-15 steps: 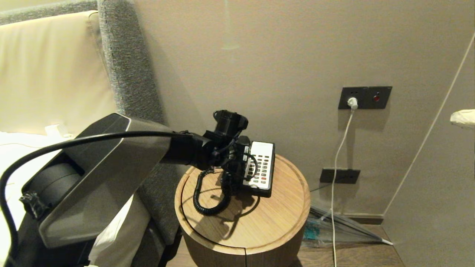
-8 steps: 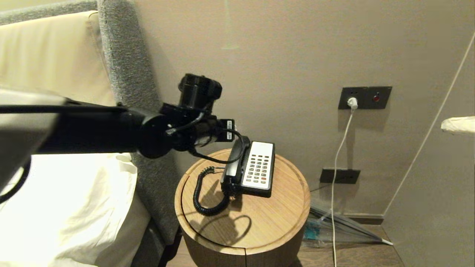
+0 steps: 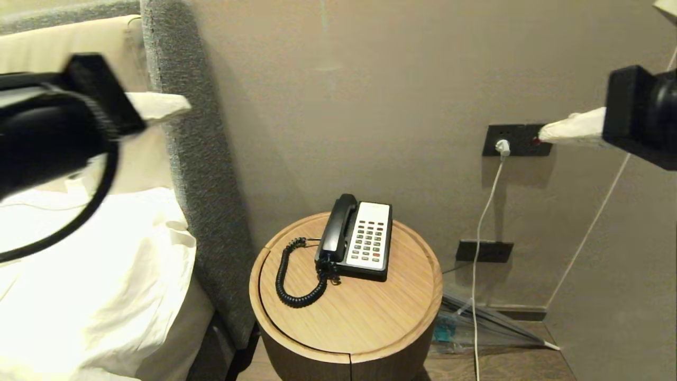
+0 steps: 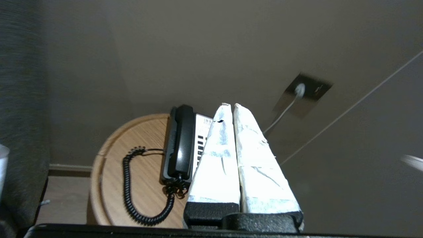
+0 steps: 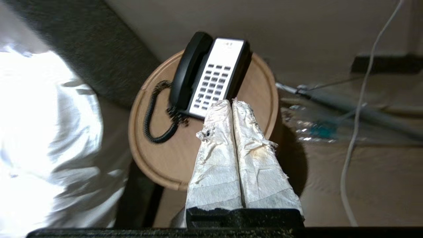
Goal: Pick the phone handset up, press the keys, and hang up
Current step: End the call using the dial pad
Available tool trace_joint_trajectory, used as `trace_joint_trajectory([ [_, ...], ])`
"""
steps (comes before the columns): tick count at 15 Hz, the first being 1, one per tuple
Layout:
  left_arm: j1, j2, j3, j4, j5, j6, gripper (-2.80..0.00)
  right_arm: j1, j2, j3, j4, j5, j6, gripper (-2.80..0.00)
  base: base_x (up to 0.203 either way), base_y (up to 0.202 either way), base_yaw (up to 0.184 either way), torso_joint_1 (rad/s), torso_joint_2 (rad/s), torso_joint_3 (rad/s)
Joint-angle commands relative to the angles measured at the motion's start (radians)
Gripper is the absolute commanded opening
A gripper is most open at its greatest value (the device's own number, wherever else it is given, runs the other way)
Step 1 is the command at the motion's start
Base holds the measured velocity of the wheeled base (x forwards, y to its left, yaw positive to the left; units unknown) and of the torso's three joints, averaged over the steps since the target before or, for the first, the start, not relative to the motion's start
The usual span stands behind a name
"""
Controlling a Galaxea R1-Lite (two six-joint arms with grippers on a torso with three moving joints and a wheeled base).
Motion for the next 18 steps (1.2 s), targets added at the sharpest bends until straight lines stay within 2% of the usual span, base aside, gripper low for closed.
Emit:
trace_joint_trajectory([
  [1,0.093,-0.262,0.124,-0.004,-0.008,-0.026,-2.8,0.009,0.163,-0.064,0.002,-0.013,-0.028,-2.8,0.0,0.0,0.0,0.0,0.0,0.0],
  [2,0.167,-0.324,0.174,-0.005,-0.025,-0.055,-2.8,0.019,0.212,-0.084,0.001,-0.018,-0.042,-2.8,0.0,0.0,0.0,0.0,0.0,0.0],
  [3,0.212,-0.4,0.224,-0.005,-0.057,-0.085,-2.8,0.036,0.272,-0.105,0.001,-0.024,-0.056,-2.8,0.0,0.0,0.0,0.0,0.0,0.0],
  [5,0.234,-0.494,0.303,-0.006,-0.186,-0.107,-2.8,0.063,0.388,-0.135,0.001,-0.043,-0.07,-2.8,0.0,0.0,0.0,0.0,0.0,0.0],
  [6,0.242,-0.515,0.322,-0.007,-0.211,-0.115,-2.8,0.072,0.446,-0.151,0.0,-0.062,-0.074,-2.8,0.0,0.0,0.0,0.0,0.0,0.0],
  [11,0.245,-0.53,0.388,-0.011,-0.215,-0.122,-2.8,0.085,0.655,-0.31,-0.001,-0.111,-0.074,-2.8,0.0,0.0,0.0,0.0,0.0,0.0],
  [15,0.244,-0.533,0.414,-0.022,-0.219,-0.121,-2.8,0.053,0.736,-0.326,0.0,-0.166,-0.07,-2.8,0.0,0.0,0.0,0.0,0.0,0.0],
  [18,0.244,-0.544,0.425,-0.022,-0.226,-0.121,-2.8,0.054,0.785,-0.3,-0.004,-0.172,-0.067,-2.8,0.0,0.0,0.0,0.0,0.0,0.0],
])
